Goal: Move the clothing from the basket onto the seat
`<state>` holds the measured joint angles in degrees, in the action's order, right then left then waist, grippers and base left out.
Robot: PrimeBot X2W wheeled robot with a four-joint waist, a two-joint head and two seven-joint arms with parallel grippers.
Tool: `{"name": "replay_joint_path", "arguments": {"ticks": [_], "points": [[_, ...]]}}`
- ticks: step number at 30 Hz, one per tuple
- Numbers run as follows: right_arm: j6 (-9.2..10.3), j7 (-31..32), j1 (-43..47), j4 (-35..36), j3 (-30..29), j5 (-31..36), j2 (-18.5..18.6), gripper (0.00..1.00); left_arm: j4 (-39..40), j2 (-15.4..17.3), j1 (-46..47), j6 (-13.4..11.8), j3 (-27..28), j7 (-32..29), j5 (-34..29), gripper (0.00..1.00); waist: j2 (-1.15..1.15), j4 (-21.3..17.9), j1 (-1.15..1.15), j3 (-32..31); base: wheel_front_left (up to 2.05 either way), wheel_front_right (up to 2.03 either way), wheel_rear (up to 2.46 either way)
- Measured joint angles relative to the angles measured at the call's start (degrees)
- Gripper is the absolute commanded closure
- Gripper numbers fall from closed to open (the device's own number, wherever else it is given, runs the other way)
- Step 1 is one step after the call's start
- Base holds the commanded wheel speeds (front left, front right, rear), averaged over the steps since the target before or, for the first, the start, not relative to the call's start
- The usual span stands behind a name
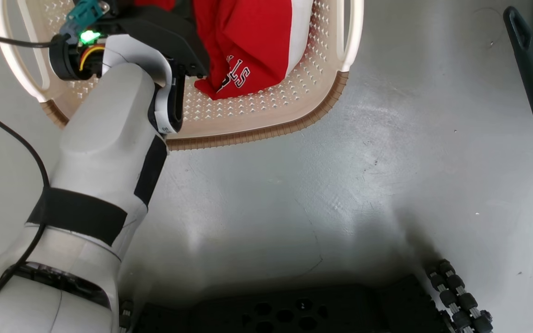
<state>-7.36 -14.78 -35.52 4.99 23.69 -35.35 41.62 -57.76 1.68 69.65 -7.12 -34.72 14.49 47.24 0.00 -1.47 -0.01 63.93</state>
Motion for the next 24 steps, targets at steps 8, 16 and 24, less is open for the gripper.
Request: {"name": "replay_joint_path", "arguments": {"ticks": [8, 16, 24], "points": [[-0.07, 0.0, -0.4, 0.1, 0.3, 0.0, 0.0, 0.0, -1.9, 0.0, 1.7, 0.0, -0.5, 0.0, -0.4, 0.0, 0.0, -0.3, 0.0, 0.7, 0.0, 0.0, 0.0], [-0.16, 0.0, -0.8, 0.1, 0.9, 0.0, -0.4, 0.0, -3.6, 0.0, 2.6, 0.0, -1.8, 0.0, -0.5, 0.0, 0.0, -0.8, 0.0, 1.8, 0.0, 0.0, 0.0], [-0.16, 0.0, -1.2, -0.4, 0.9, 0.0, -0.6, 0.0, -5.7, 0.0, 2.9, 0.0, -4.0, 0.0, -0.6, 0.0, 0.0, -0.7, 0.0, 2.3, 0.0, 0.0, 0.0]]}}
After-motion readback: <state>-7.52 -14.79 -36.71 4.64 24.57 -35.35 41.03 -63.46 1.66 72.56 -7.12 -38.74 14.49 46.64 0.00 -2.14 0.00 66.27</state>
